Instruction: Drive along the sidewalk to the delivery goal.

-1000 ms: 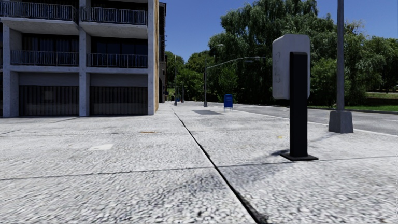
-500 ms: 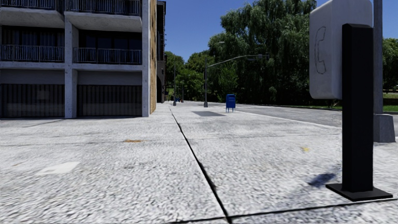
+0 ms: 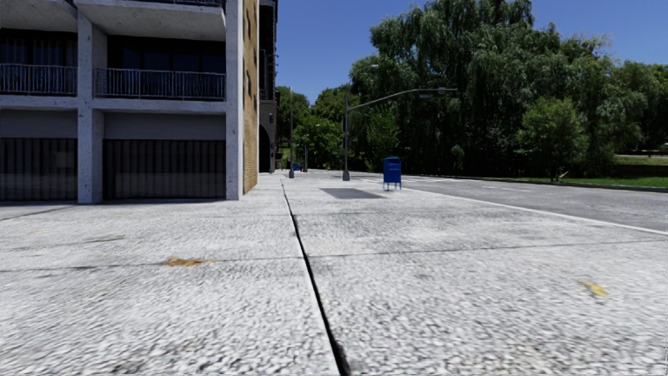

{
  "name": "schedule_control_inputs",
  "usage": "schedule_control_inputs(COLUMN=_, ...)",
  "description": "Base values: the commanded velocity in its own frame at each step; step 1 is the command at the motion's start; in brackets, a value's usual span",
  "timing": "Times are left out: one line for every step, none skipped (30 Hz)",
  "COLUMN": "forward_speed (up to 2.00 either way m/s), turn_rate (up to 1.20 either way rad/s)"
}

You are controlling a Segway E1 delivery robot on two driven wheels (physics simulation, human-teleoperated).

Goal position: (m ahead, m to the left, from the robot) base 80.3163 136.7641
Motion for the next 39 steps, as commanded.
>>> schedule_control_inputs(forward_speed=2.00, turn_rate=0.00)
schedule_control_inputs(forward_speed=2.00, turn_rate=0.00)
schedule_control_inputs(forward_speed=2.00, turn_rate=0.00)
schedule_control_inputs(forward_speed=2.00, turn_rate=0.00)
schedule_control_inputs(forward_speed=2.00, turn_rate=0.00)
schedule_control_inputs(forward_speed=2.00, turn_rate=0.00)
schedule_control_inputs(forward_speed=2.00, turn_rate=0.00)
schedule_control_inputs(forward_speed=2.00, turn_rate=0.00)
schedule_control_inputs(forward_speed=2.00, turn_rate=0.00)
schedule_control_inputs(forward_speed=2.00, turn_rate=0.00)
schedule_control_inputs(forward_speed=2.00, turn_rate=0.00)
schedule_control_inputs(forward_speed=2.00, turn_rate=0.00)
schedule_control_inputs(forward_speed=2.00, turn_rate=0.00)
schedule_control_inputs(forward_speed=2.00, turn_rate=0.00)
schedule_control_inputs(forward_speed=2.00, turn_rate=0.00)
schedule_control_inputs(forward_speed=2.00, turn_rate=0.00)
schedule_control_inputs(forward_speed=2.00, turn_rate=0.00)
schedule_control_inputs(forward_speed=2.00, turn_rate=0.00)
schedule_control_inputs(forward_speed=2.00, turn_rate=0.00)
schedule_control_inputs(forward_speed=2.00, turn_rate=0.00)
schedule_control_inputs(forward_speed=2.00, turn_rate=0.00)
schedule_control_inputs(forward_speed=2.00, turn_rate=0.00)
schedule_control_inputs(forward_speed=2.00, turn_rate=0.00)
schedule_control_inputs(forward_speed=2.00, turn_rate=0.00)
schedule_control_inputs(forward_speed=2.00, turn_rate=0.00)
schedule_control_inputs(forward_speed=2.00, turn_rate=0.00)
schedule_control_inputs(forward_speed=2.00, turn_rate=0.00)
schedule_control_inputs(forward_speed=2.00, turn_rate=0.00)
schedule_control_inputs(forward_speed=2.00, turn_rate=0.00)
schedule_control_inputs(forward_speed=2.00, turn_rate=0.00)
schedule_control_inputs(forward_speed=2.00, turn_rate=0.00)
schedule_control_inputs(forward_speed=2.00, turn_rate=0.00)
schedule_control_inputs(forward_speed=2.00, turn_rate=0.00)
schedule_control_inputs(forward_speed=2.00, turn_rate=0.00)
schedule_control_inputs(forward_speed=2.00, turn_rate=0.00)
schedule_control_inputs(forward_speed=2.00, turn_rate=0.00)
schedule_control_inputs(forward_speed=2.00, turn_rate=0.00)
schedule_control_inputs(forward_speed=2.00, turn_rate=0.00)
schedule_control_inputs(forward_speed=2.00, turn_rate=0.00)
